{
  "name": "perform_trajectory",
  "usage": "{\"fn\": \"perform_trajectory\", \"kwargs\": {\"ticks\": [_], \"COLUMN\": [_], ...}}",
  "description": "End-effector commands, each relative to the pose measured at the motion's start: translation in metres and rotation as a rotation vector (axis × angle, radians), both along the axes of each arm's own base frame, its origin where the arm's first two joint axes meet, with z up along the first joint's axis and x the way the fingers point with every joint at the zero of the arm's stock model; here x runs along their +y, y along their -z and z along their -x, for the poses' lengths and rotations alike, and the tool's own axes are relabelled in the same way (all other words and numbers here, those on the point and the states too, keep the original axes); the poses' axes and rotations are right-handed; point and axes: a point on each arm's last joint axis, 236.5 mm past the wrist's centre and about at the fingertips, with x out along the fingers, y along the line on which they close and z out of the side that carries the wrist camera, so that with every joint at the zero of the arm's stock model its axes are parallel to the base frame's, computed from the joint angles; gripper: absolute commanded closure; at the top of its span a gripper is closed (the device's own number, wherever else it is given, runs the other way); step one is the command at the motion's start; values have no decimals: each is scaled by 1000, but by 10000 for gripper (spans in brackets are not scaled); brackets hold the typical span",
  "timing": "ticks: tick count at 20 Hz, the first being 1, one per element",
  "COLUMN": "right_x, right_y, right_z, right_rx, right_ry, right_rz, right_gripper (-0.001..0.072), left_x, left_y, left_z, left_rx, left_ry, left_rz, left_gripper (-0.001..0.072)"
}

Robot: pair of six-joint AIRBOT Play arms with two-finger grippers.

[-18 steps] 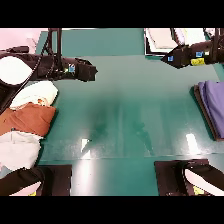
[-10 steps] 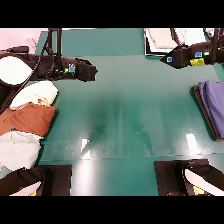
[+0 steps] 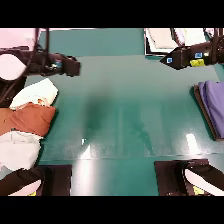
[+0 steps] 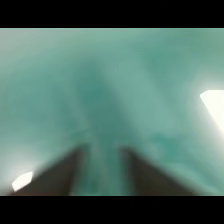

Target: Fold the shirts.

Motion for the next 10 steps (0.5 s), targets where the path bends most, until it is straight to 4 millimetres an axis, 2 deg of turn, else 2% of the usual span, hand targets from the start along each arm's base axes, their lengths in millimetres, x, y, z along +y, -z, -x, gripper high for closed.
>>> {"fn": "perform_trajectory", "kwargs": {"ticks": [1,3,5,7,10], "right_x": [0,0,0,0,0], "right_y": [1,1,1,1,1], "right_z": [0,0,0,0,0], "right_rx": [3,3,3,3,4], "right_ry": [-1,-1,-1,-1,-1], "right_rz": [1,0,1,0,1], "right_gripper": [697,697,697,697,697], "left_x": [135,192,226,242,249], "left_y": [30,60,101,146,208], "left_z": [-24,-32,-35,-40,-44], "left_rx": [93,188,305,416,548], "left_ry": [-322,-448,-518,-543,-537], "left_rz": [-189,-208,-224,-245,-287], "left_gripper": [51,51,51,51,51]}}
